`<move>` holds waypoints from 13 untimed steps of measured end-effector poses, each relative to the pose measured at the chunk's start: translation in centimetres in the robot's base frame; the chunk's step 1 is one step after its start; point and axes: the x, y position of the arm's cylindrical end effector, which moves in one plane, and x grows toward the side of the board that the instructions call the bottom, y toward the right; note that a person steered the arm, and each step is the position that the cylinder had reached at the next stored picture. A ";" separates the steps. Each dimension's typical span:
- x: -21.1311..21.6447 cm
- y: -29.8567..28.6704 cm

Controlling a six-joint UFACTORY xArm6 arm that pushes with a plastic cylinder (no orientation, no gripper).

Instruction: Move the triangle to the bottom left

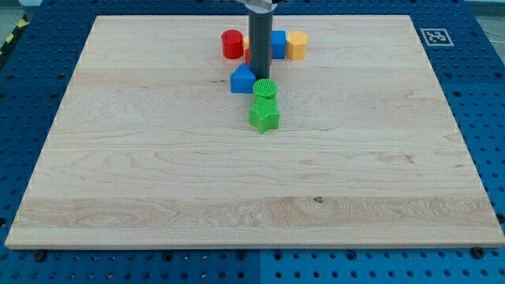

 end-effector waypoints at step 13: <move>4.8 -10.7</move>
